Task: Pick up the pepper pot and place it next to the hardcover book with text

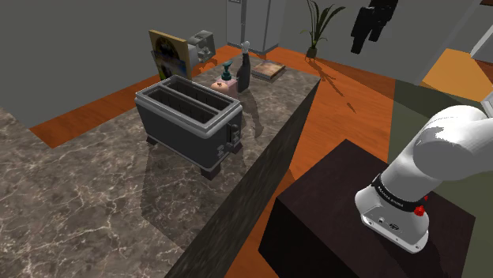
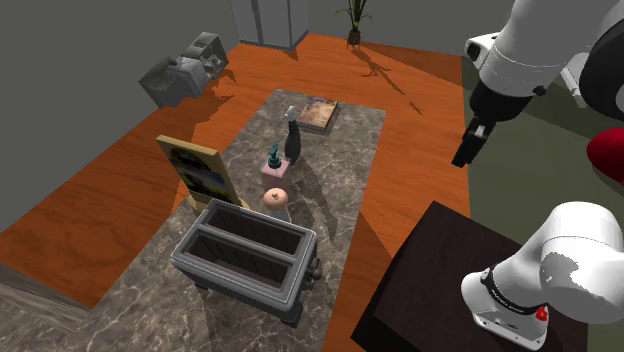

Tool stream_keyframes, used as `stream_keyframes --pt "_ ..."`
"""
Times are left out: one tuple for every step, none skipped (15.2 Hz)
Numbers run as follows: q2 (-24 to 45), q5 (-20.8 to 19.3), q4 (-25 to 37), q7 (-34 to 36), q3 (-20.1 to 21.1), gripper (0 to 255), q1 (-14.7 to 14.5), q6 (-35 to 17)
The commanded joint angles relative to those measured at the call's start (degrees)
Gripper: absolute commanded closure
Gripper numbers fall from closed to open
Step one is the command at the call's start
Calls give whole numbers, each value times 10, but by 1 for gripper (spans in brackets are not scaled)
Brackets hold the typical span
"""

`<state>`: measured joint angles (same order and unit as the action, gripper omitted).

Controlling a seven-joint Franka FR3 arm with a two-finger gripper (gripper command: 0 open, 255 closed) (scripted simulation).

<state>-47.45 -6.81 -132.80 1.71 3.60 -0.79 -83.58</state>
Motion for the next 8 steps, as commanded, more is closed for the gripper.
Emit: stream_keyframes --pt "0 0 0 0 0 0 0 0" --pt "13 6 -3 8 5 0 -2 -16" --pt "26 12 -4 16 10 0 -3 -33" --pt "40 17 -6 24 14 0 -5 -49" --pt "54 22 -6 31 19 0 -6 -65" --pt "69 27 -6 39 24 0 -7 -81" --pt "84 32 -5 46 29 0 -8 -97" --pt "100 36 -3 53 34 0 -10 -113"
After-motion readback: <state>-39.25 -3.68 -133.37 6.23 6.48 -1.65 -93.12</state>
